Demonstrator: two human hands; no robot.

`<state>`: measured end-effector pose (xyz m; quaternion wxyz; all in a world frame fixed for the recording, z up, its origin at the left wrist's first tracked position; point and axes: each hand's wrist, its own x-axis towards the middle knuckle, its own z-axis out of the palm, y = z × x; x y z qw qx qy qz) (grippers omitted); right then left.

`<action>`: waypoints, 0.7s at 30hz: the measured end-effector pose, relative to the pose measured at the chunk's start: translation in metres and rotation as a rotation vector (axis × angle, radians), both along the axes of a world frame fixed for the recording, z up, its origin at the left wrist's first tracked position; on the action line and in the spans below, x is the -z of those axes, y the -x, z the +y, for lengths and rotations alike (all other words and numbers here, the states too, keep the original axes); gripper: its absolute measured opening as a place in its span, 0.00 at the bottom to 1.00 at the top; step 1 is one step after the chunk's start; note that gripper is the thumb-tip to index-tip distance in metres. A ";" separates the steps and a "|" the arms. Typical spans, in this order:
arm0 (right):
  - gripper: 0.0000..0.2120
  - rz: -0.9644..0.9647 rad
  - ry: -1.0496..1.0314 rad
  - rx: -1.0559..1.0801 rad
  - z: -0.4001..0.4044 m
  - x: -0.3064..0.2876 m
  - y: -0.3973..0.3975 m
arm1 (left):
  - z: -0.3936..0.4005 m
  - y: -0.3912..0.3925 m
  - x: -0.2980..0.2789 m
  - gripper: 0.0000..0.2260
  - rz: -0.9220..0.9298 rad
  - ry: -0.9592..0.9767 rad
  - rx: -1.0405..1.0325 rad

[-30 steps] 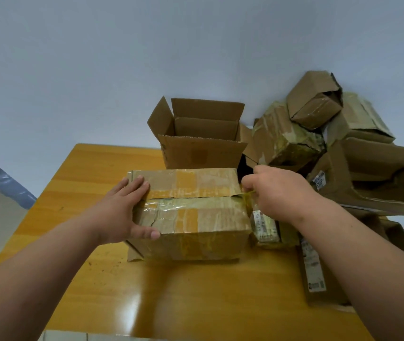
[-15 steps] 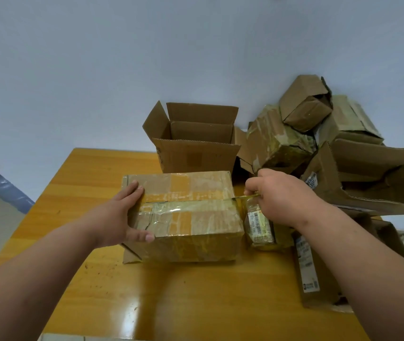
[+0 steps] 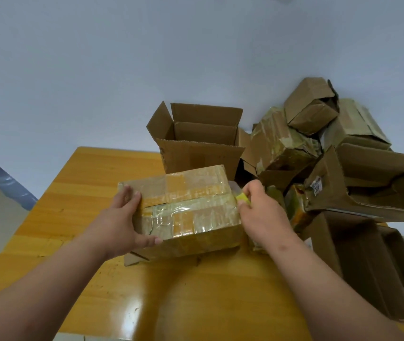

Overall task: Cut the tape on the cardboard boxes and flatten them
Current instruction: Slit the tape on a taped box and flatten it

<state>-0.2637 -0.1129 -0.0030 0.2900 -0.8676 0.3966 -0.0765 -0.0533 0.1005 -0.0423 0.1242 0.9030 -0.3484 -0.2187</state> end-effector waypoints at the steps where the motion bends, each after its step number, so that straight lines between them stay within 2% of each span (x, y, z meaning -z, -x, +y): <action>1: 0.04 -0.012 0.026 0.024 -0.001 0.002 -0.001 | 0.001 0.001 -0.001 0.68 0.002 0.003 -0.015; 3: 0.04 -0.030 0.070 0.054 -0.002 0.003 -0.005 | 0.003 0.000 -0.003 0.62 0.035 0.028 -0.087; 6: 0.05 -0.078 0.135 0.039 0.006 0.008 -0.015 | 0.011 -0.011 -0.002 0.46 0.058 0.082 -0.239; 7: 0.06 -0.109 0.141 0.022 0.009 0.009 -0.019 | 0.015 -0.016 -0.002 0.44 0.093 0.105 -0.299; 10: 0.06 -0.214 0.102 -0.014 0.014 0.014 -0.032 | 0.027 -0.025 -0.009 0.49 0.247 0.112 -0.398; 11: 0.06 -0.258 0.080 0.009 0.016 0.016 -0.036 | 0.030 -0.026 -0.012 0.50 0.247 0.073 -0.391; 15: 0.04 -0.355 0.082 0.118 0.029 0.031 -0.039 | 0.036 -0.024 -0.020 0.43 -0.005 -0.224 -0.254; 19: 0.02 -0.251 -0.217 0.028 0.057 0.045 -0.049 | 0.031 -0.011 -0.029 0.50 -0.045 -0.323 -0.195; 21: 0.03 -0.247 -0.283 0.022 0.061 0.047 -0.058 | 0.028 0.000 -0.030 0.53 0.000 -0.311 -0.163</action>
